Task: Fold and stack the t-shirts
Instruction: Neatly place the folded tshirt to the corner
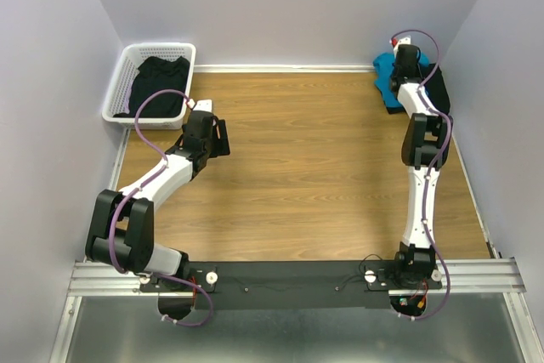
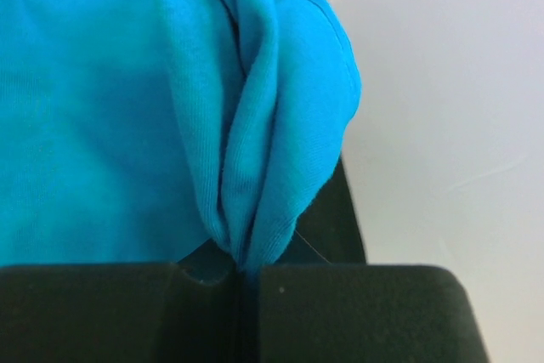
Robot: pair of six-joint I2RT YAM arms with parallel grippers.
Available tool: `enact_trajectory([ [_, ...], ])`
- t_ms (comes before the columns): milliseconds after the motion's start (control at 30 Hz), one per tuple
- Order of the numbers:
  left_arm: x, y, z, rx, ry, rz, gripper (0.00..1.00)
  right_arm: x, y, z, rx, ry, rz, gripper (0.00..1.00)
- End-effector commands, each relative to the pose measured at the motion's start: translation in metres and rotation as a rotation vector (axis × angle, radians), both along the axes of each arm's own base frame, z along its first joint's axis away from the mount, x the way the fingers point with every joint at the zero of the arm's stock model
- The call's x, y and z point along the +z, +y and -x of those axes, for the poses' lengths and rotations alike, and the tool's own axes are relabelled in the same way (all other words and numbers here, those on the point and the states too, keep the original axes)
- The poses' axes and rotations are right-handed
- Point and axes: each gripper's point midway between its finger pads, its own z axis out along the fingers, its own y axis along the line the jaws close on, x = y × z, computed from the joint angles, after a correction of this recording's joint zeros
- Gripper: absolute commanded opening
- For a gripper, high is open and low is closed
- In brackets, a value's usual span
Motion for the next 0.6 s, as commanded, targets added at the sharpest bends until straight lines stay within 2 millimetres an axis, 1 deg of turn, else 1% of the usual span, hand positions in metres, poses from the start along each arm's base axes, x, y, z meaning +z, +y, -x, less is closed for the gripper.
enact_trajectory([
  [0, 0.001, 0.003, -0.005, 0.014, -0.015, -0.009, 0.79, -0.026, -0.017, 0.004, -0.071, -0.010, -0.011, 0.11],
  [33, 0.001, 0.002, -0.005, 0.011, -0.014, -0.007, 0.79, -0.026, -0.019, 0.005, -0.084, -0.015, -0.008, 0.13],
  [67, 0.001, 0.002, -0.005, 0.010, -0.016, -0.007, 0.79, -0.028, -0.021, 0.006, -0.100, -0.013, 0.000, 0.20],
  [100, 0.002, 0.001, -0.005, 0.008, -0.019, -0.006, 0.79, -0.027, -0.023, 0.006, -0.106, -0.014, 0.005, 0.24],
  [133, 0.002, 0.002, -0.005, 0.009, -0.019, -0.007, 0.79, -0.022, -0.025, 0.007, -0.124, -0.027, 0.015, 0.30],
  [167, 0.001, 0.001, -0.005, 0.007, -0.017, -0.005, 0.79, -0.020, -0.027, 0.007, -0.135, -0.032, 0.021, 0.41],
  [233, 0.004, 0.001, -0.005, 0.006, -0.024, -0.008, 0.79, -0.009, -0.032, 0.009, -0.171, -0.059, 0.039, 0.51],
  [267, 0.005, 0.001, -0.006, 0.006, -0.027, -0.007, 0.79, -0.004, -0.037, 0.015, -0.216, -0.065, 0.058, 0.56],
  [300, 0.007, 0.001, -0.006, 0.010, -0.033, -0.008, 0.79, 0.011, -0.040, 0.015, -0.243, -0.113, 0.061, 0.67],
  [333, 0.009, 0.001, -0.006, 0.007, -0.038, -0.008, 0.79, 0.017, -0.042, 0.017, -0.263, -0.125, 0.068, 0.72],
  [400, 0.015, 0.001, -0.007, 0.009, -0.053, -0.004, 0.79, 0.035, -0.047, 0.026, -0.327, -0.160, 0.084, 0.81],
  [433, 0.017, 0.001, -0.006, 0.010, -0.057, -0.005, 0.79, 0.053, -0.049, 0.030, -0.350, -0.199, 0.078, 0.83],
  [467, 0.019, 0.001, -0.006, 0.010, -0.065, -0.002, 0.79, 0.065, -0.050, 0.036, -0.375, -0.219, 0.081, 0.85],
  [500, 0.026, 0.001, -0.005, 0.010, -0.081, 0.002, 0.79, 0.067, -0.050, 0.040, -0.386, -0.222, 0.075, 0.88],
  [533, 0.029, 0.001, -0.005, 0.011, -0.091, 0.000, 0.79, 0.093, -0.050, 0.046, -0.396, -0.264, 0.069, 0.88],
  [567, 0.034, 0.002, -0.005, 0.015, -0.103, 0.004, 0.79, 0.101, -0.050, 0.051, -0.403, -0.276, 0.065, 0.88],
])
